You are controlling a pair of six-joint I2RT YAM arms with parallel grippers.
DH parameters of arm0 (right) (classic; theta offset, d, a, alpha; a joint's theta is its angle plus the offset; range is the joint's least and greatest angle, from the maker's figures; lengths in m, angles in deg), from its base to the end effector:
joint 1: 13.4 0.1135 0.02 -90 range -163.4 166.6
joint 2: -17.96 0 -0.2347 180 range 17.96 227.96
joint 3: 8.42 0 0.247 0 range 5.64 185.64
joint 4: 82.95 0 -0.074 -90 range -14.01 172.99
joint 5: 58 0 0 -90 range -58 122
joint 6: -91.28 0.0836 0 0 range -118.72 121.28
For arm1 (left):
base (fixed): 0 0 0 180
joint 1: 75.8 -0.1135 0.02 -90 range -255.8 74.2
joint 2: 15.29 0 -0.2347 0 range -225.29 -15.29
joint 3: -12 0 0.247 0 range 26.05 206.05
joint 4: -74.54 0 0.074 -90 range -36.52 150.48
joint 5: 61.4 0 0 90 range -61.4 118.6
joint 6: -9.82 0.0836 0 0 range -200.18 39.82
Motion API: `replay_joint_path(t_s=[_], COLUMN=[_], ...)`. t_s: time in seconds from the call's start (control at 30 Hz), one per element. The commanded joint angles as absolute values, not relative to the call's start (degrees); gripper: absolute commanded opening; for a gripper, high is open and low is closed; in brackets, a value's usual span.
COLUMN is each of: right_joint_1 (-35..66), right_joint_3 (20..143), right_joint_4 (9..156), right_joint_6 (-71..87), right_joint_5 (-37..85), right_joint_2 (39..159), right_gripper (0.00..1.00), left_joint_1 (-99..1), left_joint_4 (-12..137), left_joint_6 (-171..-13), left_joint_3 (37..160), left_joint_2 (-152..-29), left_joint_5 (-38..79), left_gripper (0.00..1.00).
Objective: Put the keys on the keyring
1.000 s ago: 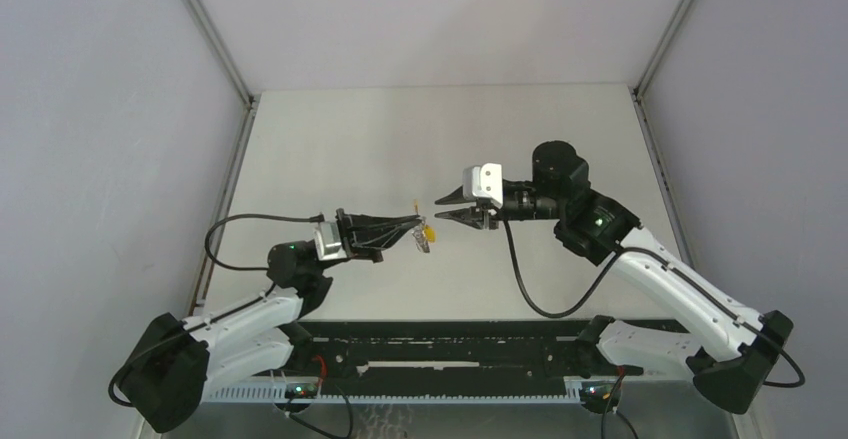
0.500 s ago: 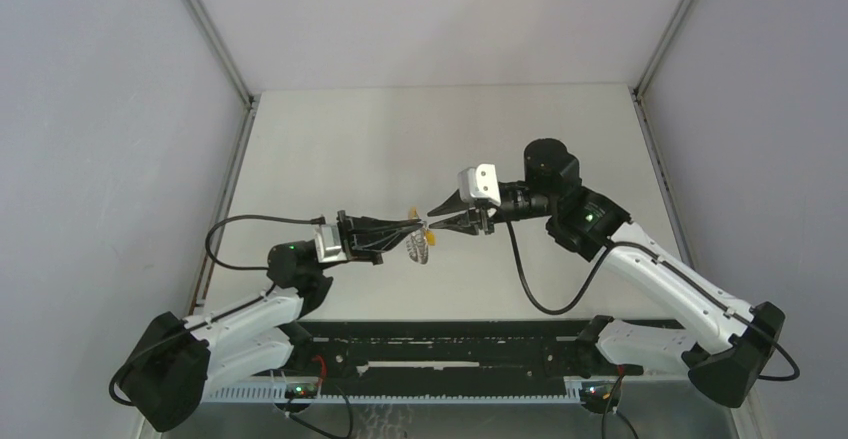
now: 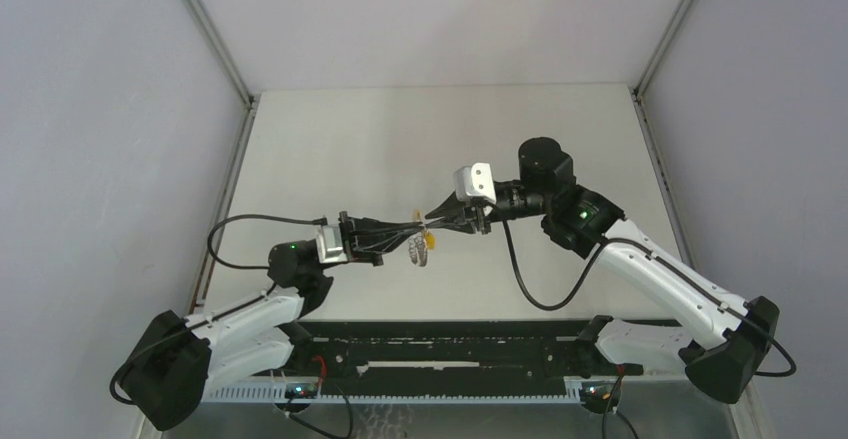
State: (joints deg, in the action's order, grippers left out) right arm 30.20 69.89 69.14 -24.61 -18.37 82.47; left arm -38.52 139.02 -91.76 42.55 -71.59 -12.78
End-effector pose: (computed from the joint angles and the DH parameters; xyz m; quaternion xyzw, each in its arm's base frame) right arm 0.1601 0.2413 0.3532 -0.6217 0.4373 0.4172 0.4982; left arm 0.1407 -0.1766 0.2870 0.4006 0.3238 -0.4880 0.7047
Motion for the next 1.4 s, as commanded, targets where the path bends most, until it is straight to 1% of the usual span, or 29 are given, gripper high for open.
replay_joint_path(t_s=[0.0,0.2,0.33,0.53,0.73,0.8,0.87,0.97,1.07,1.2,1.3,1.37], right_joint_1=[30.2,30.2,30.2,30.1,30.1,30.1,30.1,30.1,29.8,29.0,28.0,27.7], right_joint_3=[71.3,71.3,71.3,71.6,75.4,76.9,79.8,82.6,85.5,89.7,90.5,91.2], right_joint_4=[71.4,70.7,70.3,69.4,61.4,58.0,54.3,48.9,41.5,30.2,25.9,23.7], right_joint_6=[-24.0,-24.4,-24.5,-24.8,-24.9,-23.3,-20.6,-14.0,-7.7,-1.6,3.1,6.7], right_joint_5=[-20.2,-20.9,-21.0,-20.7,-18.6,-16.4,-11.6,-3.3,4.9,9.5,12.2,16.2], right_joint_2=[82.5,83.0,83.3,83.4,85.2,85.8,86.9,88.9,92.1,98.0,101.7,103.7], right_gripper=[0.16,0.16,0.14,0.0,0.0,0.0,0.0,0.0,0.0,0.0,0.0,0.0], left_joint_1=[-38.3,-38.3,-38.3,-38.3,-38.3,-38.3,-38.3,-38.3,-38.3,-38.2,-37.8,-37.0], left_joint_4=[142.3,142.3,142.4,142.4,142.3,142.3,141.7,137.8,134.3,125.7,124.1,123.4], left_joint_6=[-93.0,-92.6,-92.5,-92.3,-91.9,-91.4,-90.2,-88.4,-87.2,-85.7,-85.5,-85.4], left_joint_3=[44.9,44.9,44.8,44.6,44.0,43.1,42.0,40.7,38.9,38.2,36.5,35.6], left_joint_2=[-71.7,-71.6,-71.1,-70.8,-71.7,-72.3,-72.7,-72.2,-71.0,-68.7,-67.9,-67.9], left_joint_5=[-13.7,-13.6,-13.5,-13.4,-11.9,-10.4,-8.1,-5.0,-1.4,1.6,2.5,3.6], left_gripper=[0.0,0.0,0.0,0.0,0.01,0.13,0.24,0.34,0.4,0.41,0.42,0.42])
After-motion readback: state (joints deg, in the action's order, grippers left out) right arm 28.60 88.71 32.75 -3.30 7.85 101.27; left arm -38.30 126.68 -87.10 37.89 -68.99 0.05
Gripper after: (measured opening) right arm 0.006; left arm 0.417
